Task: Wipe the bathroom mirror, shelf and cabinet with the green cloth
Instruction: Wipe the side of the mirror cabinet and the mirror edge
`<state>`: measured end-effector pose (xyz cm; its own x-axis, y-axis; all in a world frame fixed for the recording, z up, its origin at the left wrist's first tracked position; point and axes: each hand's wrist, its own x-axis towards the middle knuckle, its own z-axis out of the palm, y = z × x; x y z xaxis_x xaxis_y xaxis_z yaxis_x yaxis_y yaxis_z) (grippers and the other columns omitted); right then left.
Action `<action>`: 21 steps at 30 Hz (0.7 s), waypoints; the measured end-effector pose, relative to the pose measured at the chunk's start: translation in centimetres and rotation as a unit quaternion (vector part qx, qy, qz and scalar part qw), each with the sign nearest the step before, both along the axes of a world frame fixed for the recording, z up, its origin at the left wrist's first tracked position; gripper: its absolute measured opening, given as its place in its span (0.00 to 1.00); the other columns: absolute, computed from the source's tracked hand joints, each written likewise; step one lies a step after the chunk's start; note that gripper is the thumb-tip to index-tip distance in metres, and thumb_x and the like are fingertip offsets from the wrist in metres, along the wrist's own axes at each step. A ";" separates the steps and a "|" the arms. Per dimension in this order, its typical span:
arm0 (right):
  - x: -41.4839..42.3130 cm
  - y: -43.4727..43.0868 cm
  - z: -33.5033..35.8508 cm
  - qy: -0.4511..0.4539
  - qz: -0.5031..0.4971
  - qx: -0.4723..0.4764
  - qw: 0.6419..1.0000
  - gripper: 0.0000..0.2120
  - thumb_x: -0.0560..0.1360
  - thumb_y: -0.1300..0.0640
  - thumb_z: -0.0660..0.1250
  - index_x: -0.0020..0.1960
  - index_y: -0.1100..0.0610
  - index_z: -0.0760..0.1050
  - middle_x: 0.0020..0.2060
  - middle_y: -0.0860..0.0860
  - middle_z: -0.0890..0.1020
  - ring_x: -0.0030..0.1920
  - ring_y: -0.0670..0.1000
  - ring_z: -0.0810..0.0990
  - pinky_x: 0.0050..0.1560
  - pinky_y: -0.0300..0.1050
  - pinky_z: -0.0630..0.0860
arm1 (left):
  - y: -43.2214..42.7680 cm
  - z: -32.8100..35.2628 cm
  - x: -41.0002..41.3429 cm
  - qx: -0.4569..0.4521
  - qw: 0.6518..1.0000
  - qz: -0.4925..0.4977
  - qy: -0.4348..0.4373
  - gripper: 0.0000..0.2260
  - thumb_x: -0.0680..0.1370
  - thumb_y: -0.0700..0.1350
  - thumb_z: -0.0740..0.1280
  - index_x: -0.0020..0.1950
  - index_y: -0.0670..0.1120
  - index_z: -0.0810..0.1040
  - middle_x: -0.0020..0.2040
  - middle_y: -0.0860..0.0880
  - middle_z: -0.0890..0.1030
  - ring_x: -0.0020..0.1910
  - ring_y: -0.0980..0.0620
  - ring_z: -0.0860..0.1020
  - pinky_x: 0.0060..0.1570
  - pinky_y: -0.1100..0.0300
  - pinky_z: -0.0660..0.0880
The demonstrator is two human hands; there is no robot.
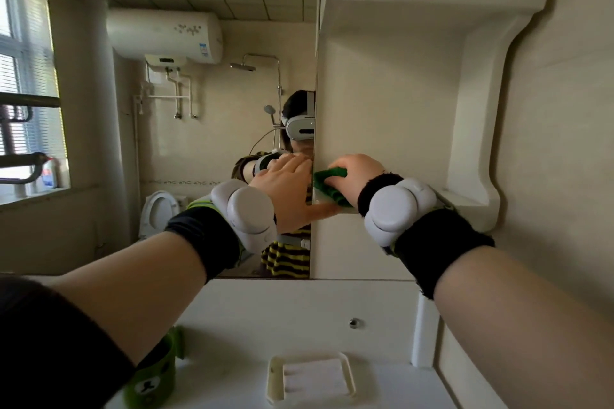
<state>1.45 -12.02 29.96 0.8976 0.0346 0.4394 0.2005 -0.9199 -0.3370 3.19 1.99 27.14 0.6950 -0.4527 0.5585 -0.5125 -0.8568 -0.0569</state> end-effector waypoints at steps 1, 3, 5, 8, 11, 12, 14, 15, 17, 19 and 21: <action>0.4 0.1 0.1 0.003 -0.015 -0.014 1.000 0.09 0.77 0.54 0.62 0.50 0.57 0.79 0.47 0.55 0.80 0.49 0.56 0.76 0.45 0.42 0.70 | -0.1 0.1 0.1 -0.004 1.000 0.000 -0.001 0.50 0.63 0.76 0.52 0.77 0.47 0.50 0.77 0.52 0.51 0.75 0.52 0.49 0.72 0.54 0.50; 1.4 0.3 0.4 0.011 -0.046 -0.029 0.998 0.11 0.77 0.54 0.62 0.56 0.57 0.77 0.54 0.56 0.79 0.56 0.57 0.74 0.54 0.46 0.71 | -0.2 0.3 0.1 -0.008 1.000 0.007 0.000 0.58 0.55 0.79 0.46 0.77 0.46 0.45 0.78 0.51 0.45 0.76 0.52 0.44 0.72 0.53 0.45; 2.2 0.7 0.7 0.018 -0.070 -0.039 0.997 0.13 0.77 0.54 0.62 0.59 0.57 0.75 0.58 0.57 0.77 0.59 0.57 0.72 0.59 0.50 0.70 | -0.2 0.4 0.4 -0.005 1.000 0.021 -0.013 0.60 0.53 0.79 0.46 0.77 0.45 0.43 0.78 0.49 0.43 0.76 0.50 0.41 0.72 0.52 0.43; 2.8 1.1 0.9 0.016 -0.094 -0.063 0.993 0.13 0.77 0.54 0.63 0.60 0.58 0.74 0.59 0.57 0.76 0.60 0.57 0.72 0.59 0.49 0.70 | -0.3 0.5 0.5 -0.016 0.999 0.035 -0.021 0.59 0.54 0.76 0.52 0.77 0.44 0.44 0.77 0.48 0.41 0.75 0.49 0.40 0.72 0.50 0.43; 2.5 1.1 0.7 0.019 -0.088 -0.074 0.993 0.13 0.78 0.55 0.61 0.61 0.55 0.74 0.59 0.55 0.77 0.60 0.56 0.73 0.59 0.48 0.70 | -0.6 0.5 0.3 -0.012 0.998 0.047 -0.036 0.57 0.60 0.75 0.60 0.77 0.43 0.43 0.77 0.46 0.40 0.75 0.47 0.40 0.72 0.50 0.42; 2.3 1.0 0.6 0.026 -0.083 -0.076 0.993 0.13 0.78 0.55 0.60 0.62 0.53 0.74 0.59 0.55 0.77 0.60 0.56 0.72 0.60 0.48 0.70 | -0.7 0.5 0.2 -0.008 0.998 0.052 -0.043 0.57 0.61 0.75 0.62 0.77 0.42 0.43 0.77 0.45 0.40 0.75 0.46 0.40 0.72 0.50 0.41; 2.0 0.9 0.3 0.039 -0.076 -0.086 0.993 0.13 0.79 0.55 0.57 0.60 0.51 0.75 0.58 0.55 0.77 0.60 0.56 0.72 0.59 0.49 0.70 | -0.9 0.6 0.0 -0.005 0.997 0.063 -0.047 0.58 0.62 0.74 0.64 0.77 0.42 0.41 0.77 0.44 0.39 0.75 0.45 0.39 0.72 0.51 0.39; 1.8 0.9 0.1 0.044 -0.074 -0.093 0.992 0.12 0.79 0.54 0.55 0.58 0.51 0.75 0.57 0.55 0.77 0.58 0.56 0.72 0.58 0.49 0.70 | -1.0 0.6 -0.1 -0.006 0.997 0.066 -0.044 0.58 0.62 0.74 0.64 0.77 0.42 0.40 0.77 0.44 0.39 0.75 0.45 0.39 0.72 0.50 0.39; 1.2 0.9 -0.1 0.045 -0.072 -0.091 0.992 0.13 0.79 0.48 0.54 0.51 0.50 0.76 0.53 0.55 0.76 0.52 0.56 0.74 0.54 0.49 0.71 | -1.0 0.7 -0.4 -0.011 0.997 0.069 -0.037 0.58 0.62 0.74 0.65 0.77 0.42 0.40 0.77 0.44 0.39 0.75 0.45 0.39 0.72 0.50 0.39; 0.7 0.9 -0.2 0.046 -0.075 -0.092 0.992 0.15 0.77 0.43 0.54 0.50 0.48 0.76 0.50 0.55 0.72 0.46 0.56 0.73 0.50 0.47 0.70 | -1.0 0.7 -0.7 -0.016 0.997 0.072 -0.028 0.57 0.63 0.73 0.65 0.77 0.42 0.41 0.77 0.44 0.39 0.75 0.45 0.39 0.72 0.50 0.40; 0.3 1.0 -0.3 0.043 -0.078 -0.102 0.991 0.13 0.77 0.45 0.55 0.51 0.48 0.75 0.52 0.55 0.70 0.45 0.55 0.69 0.49 0.46 0.67 | -1.0 0.6 -0.9 -0.022 0.997 0.074 -0.020 0.56 0.64 0.72 0.66 0.77 0.42 0.41 0.77 0.45 0.39 0.75 0.46 0.39 0.72 0.50 0.40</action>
<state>1.76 -11.06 29.70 0.9326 -0.0267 0.3599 0.0300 -0.9881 -0.1511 2.26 1.03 27.76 0.7293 -0.3215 0.6039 -0.3778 -0.9252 -0.0363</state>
